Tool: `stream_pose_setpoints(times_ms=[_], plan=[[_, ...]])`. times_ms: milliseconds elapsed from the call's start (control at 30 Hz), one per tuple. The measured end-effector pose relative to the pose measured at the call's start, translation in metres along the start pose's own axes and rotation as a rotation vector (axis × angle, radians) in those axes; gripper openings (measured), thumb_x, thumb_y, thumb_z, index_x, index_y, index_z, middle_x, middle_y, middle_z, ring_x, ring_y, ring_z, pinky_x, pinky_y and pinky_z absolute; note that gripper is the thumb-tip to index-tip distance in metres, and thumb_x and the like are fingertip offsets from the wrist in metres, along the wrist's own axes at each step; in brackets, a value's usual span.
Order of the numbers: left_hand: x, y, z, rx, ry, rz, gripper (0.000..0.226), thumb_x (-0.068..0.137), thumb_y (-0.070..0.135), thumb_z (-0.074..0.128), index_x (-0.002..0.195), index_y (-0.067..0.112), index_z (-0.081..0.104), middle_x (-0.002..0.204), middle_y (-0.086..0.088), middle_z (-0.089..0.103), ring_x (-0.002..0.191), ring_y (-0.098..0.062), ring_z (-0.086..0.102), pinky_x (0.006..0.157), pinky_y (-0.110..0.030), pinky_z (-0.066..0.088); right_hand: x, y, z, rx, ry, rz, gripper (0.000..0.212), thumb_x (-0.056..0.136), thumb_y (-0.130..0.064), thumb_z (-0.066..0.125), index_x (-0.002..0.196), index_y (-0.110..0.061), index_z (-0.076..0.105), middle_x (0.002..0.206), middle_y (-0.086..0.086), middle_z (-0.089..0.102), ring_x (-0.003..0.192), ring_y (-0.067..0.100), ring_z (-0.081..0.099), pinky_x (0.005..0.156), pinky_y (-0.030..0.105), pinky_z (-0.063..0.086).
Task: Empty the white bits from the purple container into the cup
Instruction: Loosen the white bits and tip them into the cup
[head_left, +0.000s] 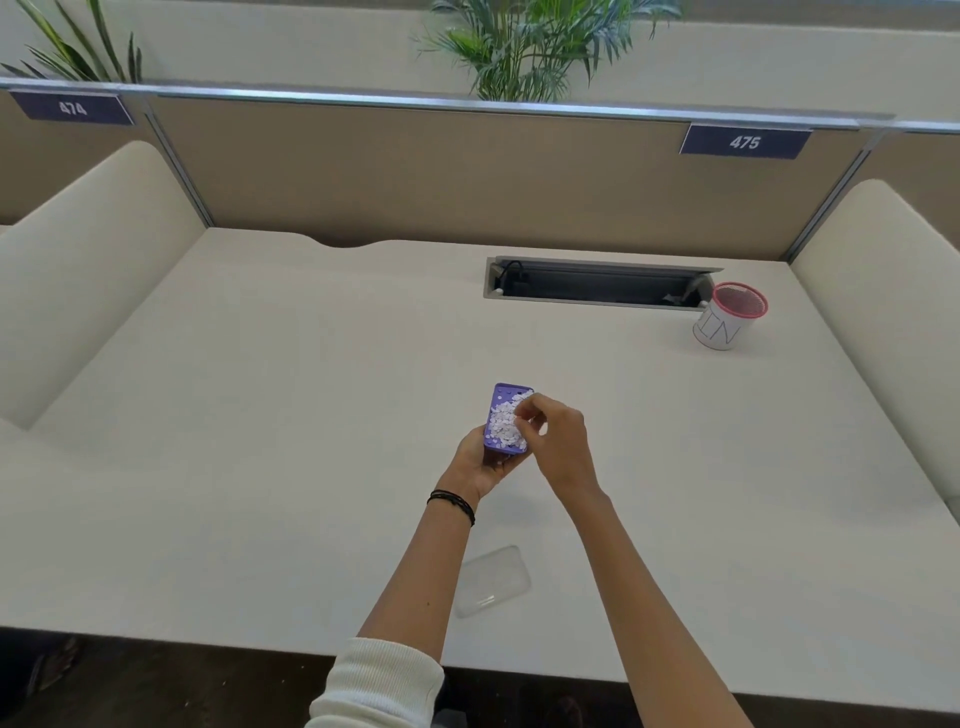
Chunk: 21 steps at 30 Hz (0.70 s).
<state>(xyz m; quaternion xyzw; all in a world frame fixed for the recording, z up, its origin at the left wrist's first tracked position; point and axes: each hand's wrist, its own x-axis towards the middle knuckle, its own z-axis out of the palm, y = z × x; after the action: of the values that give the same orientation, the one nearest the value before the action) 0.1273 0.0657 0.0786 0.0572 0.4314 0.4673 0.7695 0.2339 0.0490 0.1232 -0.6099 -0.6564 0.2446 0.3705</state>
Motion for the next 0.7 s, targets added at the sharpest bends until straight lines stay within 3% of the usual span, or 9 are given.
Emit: stream_pose_setpoints(times_ms=[233,367,467,567,633,700], plan=[[-0.002,-0.001,0.012,0.001,-0.042,-0.003,0.036,0.100,0.012,0.034,0.128,-0.002,0.050,0.067,-0.010,0.075,0.058,-0.019,0.073,0.051,-0.028,0.060,0.006,-0.001,-0.007,-0.054,0.014,-0.028,0.009,0.080,-0.008,0.070,0.086,-0.001,0.067,0.096,0.012,0.065,0.070,0.016,0.058,0.064,0.022,0.049],[-0.001,-0.001,0.018,0.011,-0.054,0.003,0.037,0.100,0.011,0.035,0.131,-0.003,0.050,0.076,-0.010,0.073,0.057,-0.019,0.072,0.051,-0.028,0.060,0.008,-0.001,-0.013,-0.080,0.033,-0.066,0.013,0.080,-0.003,0.065,0.093,-0.004,0.068,0.095,0.013,0.071,0.076,0.023,0.065,0.066,0.027,0.052],[0.000,-0.001,0.019,0.008,-0.069,-0.001,0.036,0.100,0.013,0.036,0.129,-0.002,0.051,0.070,-0.008,0.076,0.059,-0.019,0.073,0.052,-0.029,0.060,0.009,-0.002,-0.017,-0.059,0.070,-0.061,0.015,0.082,-0.009,0.066,0.097,-0.006,0.069,0.093,0.011,0.073,0.074,0.022,0.066,0.066,0.028,0.054],[-0.001,0.000,0.023,-0.014,-0.088,0.005,0.034,0.100,0.014,0.039,0.128,-0.002,0.051,0.088,-0.012,0.072,0.060,-0.020,0.073,0.051,-0.029,0.060,0.010,-0.003,-0.020,-0.056,0.119,-0.082,0.013,0.084,-0.007,0.064,0.095,-0.004,0.070,0.095,0.014,0.074,0.079,0.023,0.066,0.072,0.032,0.055],[-0.002,0.002,0.025,-0.038,-0.103,0.001,0.033,0.100,0.012,0.038,0.127,-0.001,0.052,0.104,-0.015,0.066,0.061,-0.021,0.073,0.051,-0.030,0.060,0.009,-0.003,-0.021,-0.075,0.140,-0.094,0.014,0.083,-0.004,0.064,0.097,-0.004,0.070,0.098,0.013,0.072,0.081,0.023,0.065,0.073,0.029,0.055],[-0.002,0.003,0.027,-0.065,-0.128,-0.016,0.033,0.100,0.010,0.034,0.126,0.000,0.052,0.096,-0.016,0.071,0.065,-0.023,0.074,0.054,-0.031,0.061,0.003,-0.003,-0.019,-0.057,0.193,-0.101,0.011,0.083,-0.007,0.066,0.093,-0.006,0.068,0.094,0.010,0.070,0.076,0.016,0.063,0.067,0.014,0.049]])
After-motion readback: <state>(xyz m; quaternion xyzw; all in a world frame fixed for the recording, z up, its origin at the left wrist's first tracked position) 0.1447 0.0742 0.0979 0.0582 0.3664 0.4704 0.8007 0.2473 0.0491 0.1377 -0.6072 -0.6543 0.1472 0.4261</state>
